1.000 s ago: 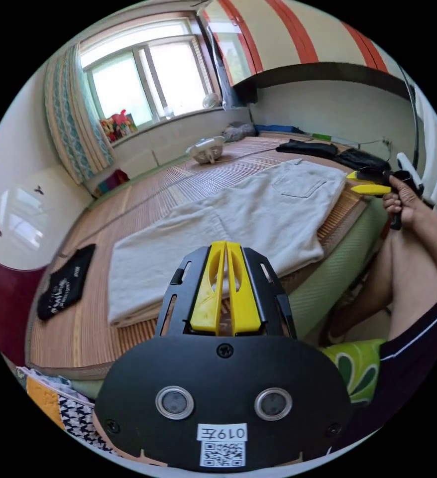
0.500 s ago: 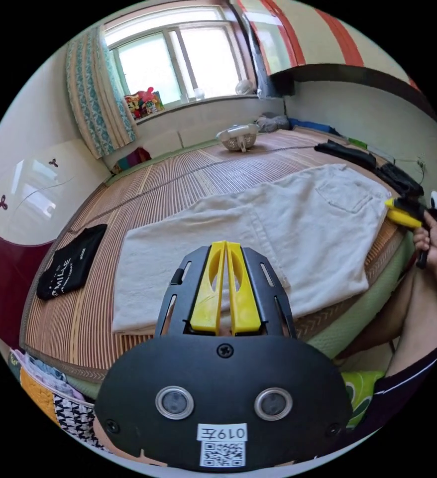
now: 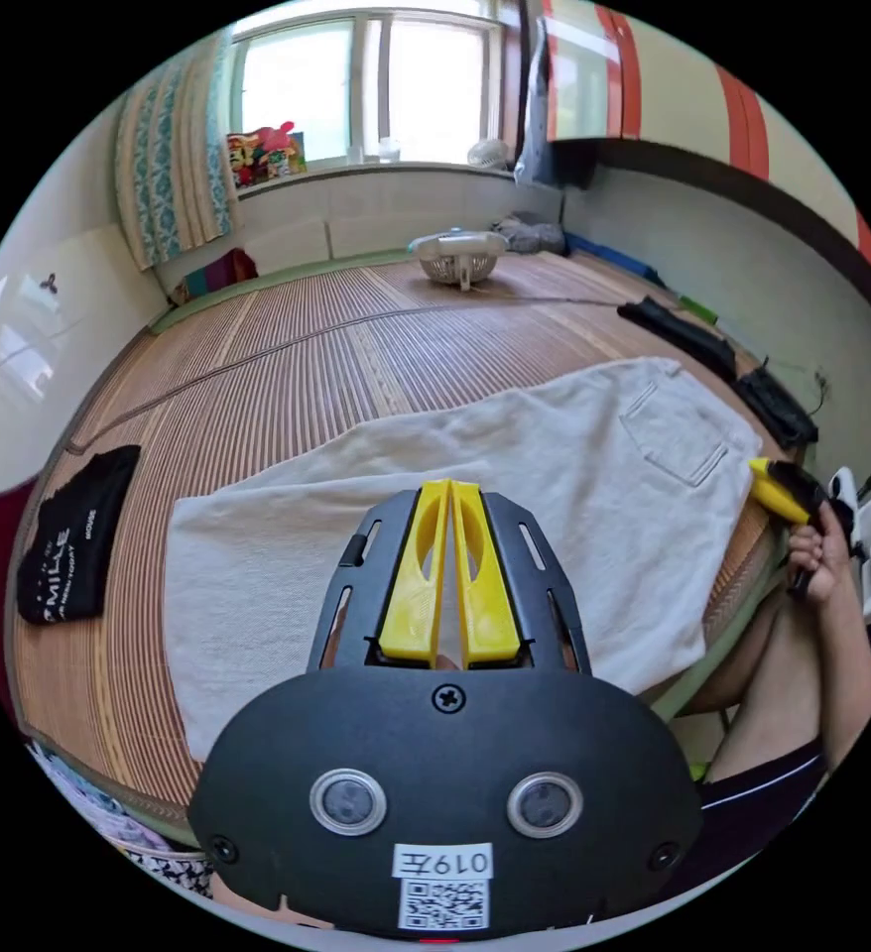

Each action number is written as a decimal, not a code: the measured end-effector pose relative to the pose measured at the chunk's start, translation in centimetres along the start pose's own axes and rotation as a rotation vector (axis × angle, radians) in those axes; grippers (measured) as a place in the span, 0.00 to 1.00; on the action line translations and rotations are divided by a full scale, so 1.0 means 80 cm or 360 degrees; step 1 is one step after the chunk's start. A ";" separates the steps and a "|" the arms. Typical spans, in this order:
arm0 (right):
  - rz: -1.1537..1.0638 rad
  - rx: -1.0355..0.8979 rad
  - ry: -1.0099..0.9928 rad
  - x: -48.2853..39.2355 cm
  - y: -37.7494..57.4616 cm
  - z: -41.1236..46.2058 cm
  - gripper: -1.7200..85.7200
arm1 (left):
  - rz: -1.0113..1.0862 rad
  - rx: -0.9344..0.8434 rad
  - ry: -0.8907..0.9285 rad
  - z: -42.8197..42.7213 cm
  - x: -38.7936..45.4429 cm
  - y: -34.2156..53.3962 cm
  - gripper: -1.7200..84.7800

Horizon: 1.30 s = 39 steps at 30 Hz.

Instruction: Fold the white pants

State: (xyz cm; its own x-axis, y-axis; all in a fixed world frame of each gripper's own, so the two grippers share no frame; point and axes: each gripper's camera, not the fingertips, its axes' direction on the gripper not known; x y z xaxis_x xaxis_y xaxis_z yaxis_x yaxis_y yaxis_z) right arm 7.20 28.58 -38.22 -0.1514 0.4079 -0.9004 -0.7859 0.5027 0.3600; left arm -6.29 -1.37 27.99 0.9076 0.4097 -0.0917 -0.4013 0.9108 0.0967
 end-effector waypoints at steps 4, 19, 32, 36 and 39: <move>0.0006 -0.0033 -0.0050 0.006 -0.021 0.005 0.13 | 0.0022 -0.0102 -0.0007 0.035 0.010 -0.014 0.03; 0.0117 -0.0044 -0.0113 0.036 -0.042 0.005 0.11 | 0.0481 0.0142 -0.0399 0.032 0.115 -0.053 0.03; 0.0332 -0.0088 -0.0329 0.060 -0.046 0.002 0.13 | 0.0322 -0.0075 -0.0213 0.132 0.072 -0.160 0.03; 0.0334 -0.0195 -0.0198 0.053 -0.061 0.016 0.11 | 0.0322 -0.0106 -0.0140 0.152 0.068 -0.192 0.03; 0.0287 -0.0236 -0.0141 0.046 -0.067 0.024 0.11 | 0.0296 -0.0228 0.0000 0.179 0.059 -0.214 0.03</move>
State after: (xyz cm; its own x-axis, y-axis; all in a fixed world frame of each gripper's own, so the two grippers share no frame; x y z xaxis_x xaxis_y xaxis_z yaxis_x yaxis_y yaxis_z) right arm 11.97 28.84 -42.98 -0.2491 0.5494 -0.7975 -0.8313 0.3013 0.4672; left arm 6.62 -15.75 40.11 0.8163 0.5712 -0.0856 -0.5752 0.8175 -0.0299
